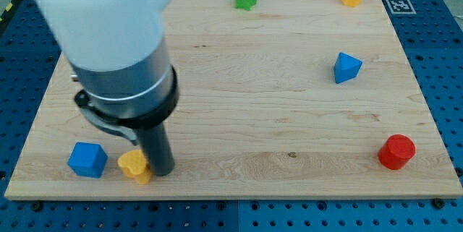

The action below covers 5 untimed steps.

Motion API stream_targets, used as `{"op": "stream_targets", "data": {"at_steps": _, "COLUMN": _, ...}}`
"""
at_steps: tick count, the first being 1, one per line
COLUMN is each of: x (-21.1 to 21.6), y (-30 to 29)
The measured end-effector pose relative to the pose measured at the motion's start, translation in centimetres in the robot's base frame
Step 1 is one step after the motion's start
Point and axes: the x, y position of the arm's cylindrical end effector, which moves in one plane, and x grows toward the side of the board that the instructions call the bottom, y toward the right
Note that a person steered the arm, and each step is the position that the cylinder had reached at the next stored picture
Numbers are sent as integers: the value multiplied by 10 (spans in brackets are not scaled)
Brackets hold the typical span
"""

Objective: Move the arm to the top right of the red circle

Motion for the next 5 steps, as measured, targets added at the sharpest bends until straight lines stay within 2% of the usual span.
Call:
{"op": "stream_targets", "data": {"at_steps": 1, "x": 0, "y": -14}}
{"op": "stream_targets", "data": {"at_steps": 2, "x": -21, "y": -8}}
{"op": "stream_targets", "data": {"at_steps": 3, "x": -75, "y": 47}}
{"op": "stream_targets", "data": {"at_steps": 5, "x": -92, "y": 225}}
